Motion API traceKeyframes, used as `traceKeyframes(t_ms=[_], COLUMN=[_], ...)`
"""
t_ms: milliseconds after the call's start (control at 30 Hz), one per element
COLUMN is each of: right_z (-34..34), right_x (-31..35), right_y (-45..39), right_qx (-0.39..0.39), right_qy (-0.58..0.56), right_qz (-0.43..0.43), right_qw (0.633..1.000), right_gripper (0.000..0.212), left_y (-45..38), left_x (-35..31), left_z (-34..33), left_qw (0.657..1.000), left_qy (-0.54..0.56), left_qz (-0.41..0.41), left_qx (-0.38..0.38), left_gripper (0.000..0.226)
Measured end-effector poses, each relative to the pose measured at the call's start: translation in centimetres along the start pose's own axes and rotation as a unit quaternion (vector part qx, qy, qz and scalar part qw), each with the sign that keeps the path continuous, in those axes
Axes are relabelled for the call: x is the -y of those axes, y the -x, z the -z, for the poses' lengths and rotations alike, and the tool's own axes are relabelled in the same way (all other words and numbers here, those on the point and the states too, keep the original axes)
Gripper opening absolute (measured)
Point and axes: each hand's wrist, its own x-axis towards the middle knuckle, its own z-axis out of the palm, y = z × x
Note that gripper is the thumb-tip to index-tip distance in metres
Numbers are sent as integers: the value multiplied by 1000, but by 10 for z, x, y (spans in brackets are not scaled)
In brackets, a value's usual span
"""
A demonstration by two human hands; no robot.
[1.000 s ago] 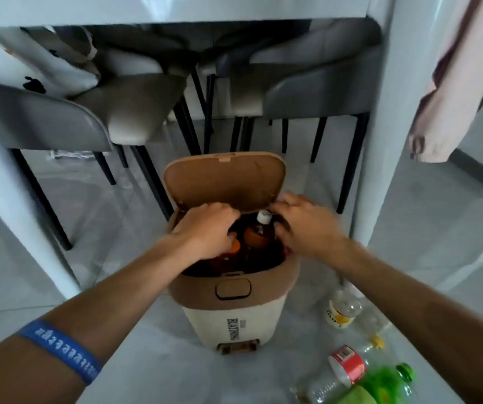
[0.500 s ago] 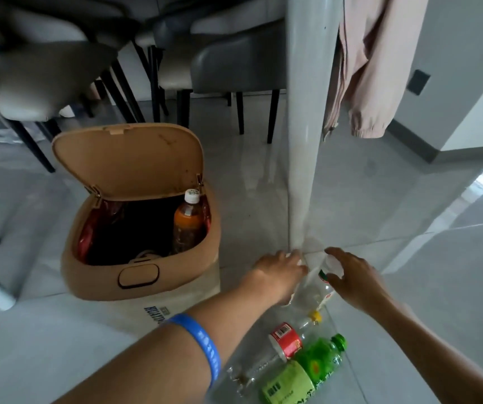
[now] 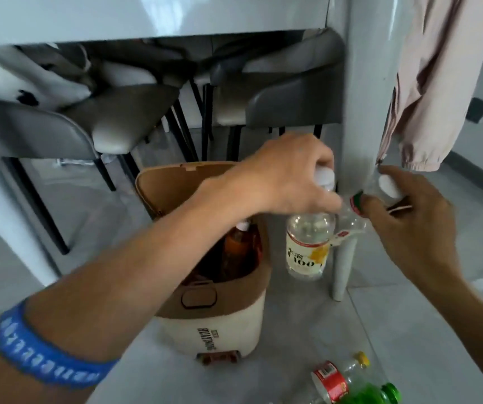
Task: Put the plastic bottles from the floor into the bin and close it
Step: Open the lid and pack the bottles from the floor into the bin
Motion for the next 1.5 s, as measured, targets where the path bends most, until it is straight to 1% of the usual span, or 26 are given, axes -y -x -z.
traceKeyframes(t_ms=[33, 100, 167, 267, 333, 433, 467, 533, 633, 667, 700, 733, 767, 800, 833, 867, 933, 1000, 1067, 1167, 1233, 1267, 1333, 1400, 1433, 1500], right_z=[2, -1, -14, -51, -75, -107, -117, -132, -144, -146, -149, -153, -157, -161, -162, -163, -159, -150, -135, -108, -88, -78, -65, -54, -48, -38], right_x=[21, 55, 77, 96, 101, 100, 100, 96, 88, 84, 81, 80, 79, 79, 81, 83, 82, 73, 57, 30, 5, -13, -44, -77, -93, -120], right_y=[-6, -10, -9, 3, 13, 27, 31, 38, 44, 47, 49, 52, 56, 57, 58, 57, 53, 49, 48, 51, 59, 65, 82, 102, 113, 135], right_qx=[-25, -59, -49, 23, 86, 184, 204, 220, 250, 286, 329, 354, 363, 361, 358, 350, 347, 335, 317, 265, 222, 216, 244, 312, 348, 408], right_qy=[-24, -65, -87, -94, -85, -50, -36, -21, -12, 23, 99, 192, 286, 343, 363, 356, 314, 235, 171, 108, 85, 87, 114, 185, 226, 292], right_qz=[18, 51, 67, 74, 62, 41, 39, 25, -14, -3, 40, 100, 161, 199, 213, 211, 185, 152, 132, 124, 85, 49, -26, -105, -141, -186], right_qw=[999, 995, 993, 993, 991, 981, 977, 975, 968, 958, 938, 910, 872, 844, 833, 840, 864, 900, 923, 950, 968, 971, 963, 926, 899, 845], right_gripper=[41, 37, 36, 36, 35, 36, 36, 33, 27, 25, 22, 19, 21, 27, 29, 28, 24, 17, 14, 12, 12, 13, 15, 21, 24, 26], left_y=[8, 25, 37, 48, 54, 63, 64, 66, 76, 81, 87, 93, 98, 101, 101, 101, 98, 92, 81, 61, 50, 45, 43, 41, 42, 48], left_x=[5, 21, 41, 81, 109, 140, 149, 158, 178, 186, 195, 204, 212, 217, 220, 222, 219, 210, 191, 143, 103, 83, 52, 28, 19, 9], left_z=[27, 65, 84, 77, 57, 30, 22, 7, -16, -23, -29, -34, -37, -38, -38, -37, -36, -37, -43, -53, -69, -82, -112, -155, -181, -234], left_qw=[1000, 999, 998, 986, 976, 973, 973, 975, 975, 972, 968, 965, 964, 966, 968, 971, 977, 981, 986, 992, 993, 992, 987, 981, 977, 965], left_qy=[-4, -15, -39, -125, -154, -177, -186, -184, -161, -162, -163, -164, -161, -157, -152, -144, -119, -99, -78, -50, -33, -23, -15, -32, -44, -62], left_qz=[6, 24, 49, 101, 131, 133, 125, 116, 141, 152, 162, 166, 167, 163, 156, 149, 132, 113, 83, 16, -41, -71, -117, -129, -113, -43], left_qx=[-18, -18, 6, 55, 84, 68, 58, 43, 57, 78, 101, 119, 127, 127, 122, 121, 121, 120, 125, 116, 103, 101, 108, 145, 175, 250], left_gripper=[27, 25, 25, 31, 32, 24, 25, 30, 29, 27, 25, 23, 22, 23, 25, 25, 28, 29, 26, 20, 19, 19, 17, 17, 19, 26])
